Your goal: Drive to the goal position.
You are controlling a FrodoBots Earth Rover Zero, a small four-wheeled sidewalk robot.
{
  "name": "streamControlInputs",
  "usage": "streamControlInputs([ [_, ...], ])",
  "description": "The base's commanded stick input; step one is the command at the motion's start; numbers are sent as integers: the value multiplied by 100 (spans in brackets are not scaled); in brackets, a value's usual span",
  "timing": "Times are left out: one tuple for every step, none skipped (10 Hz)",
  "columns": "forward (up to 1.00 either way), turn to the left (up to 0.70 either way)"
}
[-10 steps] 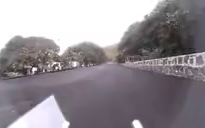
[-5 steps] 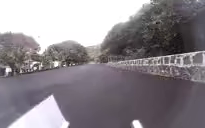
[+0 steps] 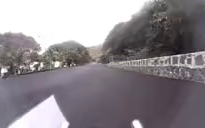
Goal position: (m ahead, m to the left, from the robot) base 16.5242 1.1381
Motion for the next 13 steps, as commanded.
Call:
streamControlInputs([
  [100,-39],
  [100,-18],
  [100,0],
  [100,0],
  [100,0],
  [100,0],
  [100,0],
  [100,0],
  [100,0],
  [100,0],
  [100,0],
  [100,0],
  [100,0],
])
